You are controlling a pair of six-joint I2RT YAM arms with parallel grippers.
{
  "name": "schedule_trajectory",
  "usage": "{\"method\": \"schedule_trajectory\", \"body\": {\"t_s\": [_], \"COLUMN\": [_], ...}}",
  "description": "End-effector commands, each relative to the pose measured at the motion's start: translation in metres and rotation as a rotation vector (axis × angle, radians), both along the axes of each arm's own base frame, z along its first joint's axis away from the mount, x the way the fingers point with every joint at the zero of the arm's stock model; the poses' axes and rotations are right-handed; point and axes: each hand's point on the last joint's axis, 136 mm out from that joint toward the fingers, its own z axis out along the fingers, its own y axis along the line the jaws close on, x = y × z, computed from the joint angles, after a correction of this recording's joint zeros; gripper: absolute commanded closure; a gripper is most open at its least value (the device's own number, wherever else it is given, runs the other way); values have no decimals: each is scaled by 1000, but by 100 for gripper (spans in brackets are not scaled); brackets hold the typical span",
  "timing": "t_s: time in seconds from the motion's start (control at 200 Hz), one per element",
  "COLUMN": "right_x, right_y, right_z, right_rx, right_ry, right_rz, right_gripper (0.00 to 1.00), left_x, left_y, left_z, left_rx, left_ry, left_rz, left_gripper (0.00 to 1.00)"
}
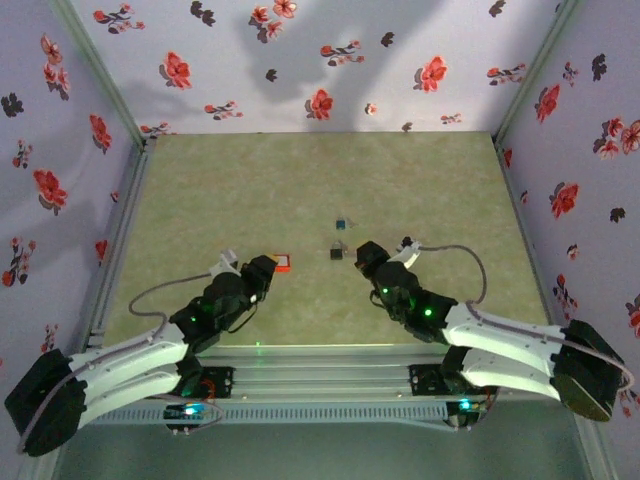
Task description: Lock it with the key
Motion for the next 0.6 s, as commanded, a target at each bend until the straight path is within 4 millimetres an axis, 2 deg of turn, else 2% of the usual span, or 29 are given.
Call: {"method": "schedule_trajectory", "body": {"t_s": [0.0, 0.245, 0.255, 0.3, 0.595], "right_x": [-6, -18, -18, -21, -30], "right_y": [-6, -25, -26, -29, -44], "right_z": [5, 21, 21, 23, 35], "right_rx": [-193, -315, -321, -337, -438], "right_ry": [-40, -104, -105, -115, -159], "right_rz": [75, 125, 126, 133, 178], "right_gripper": [100, 100, 100, 100, 100], "left_x": [-8, -19, -17, -18, -24], "left_y": [-3, 8, 6, 6, 8], "left_z": [-10, -25, -17, -13, -17], "left_rx": [96, 214, 208, 223, 270], "left_ry": [27, 84, 69, 68, 105], "left_rz": [-116, -211, -217, -239, -328], "left_gripper": [100, 100, 100, 100, 100]}}
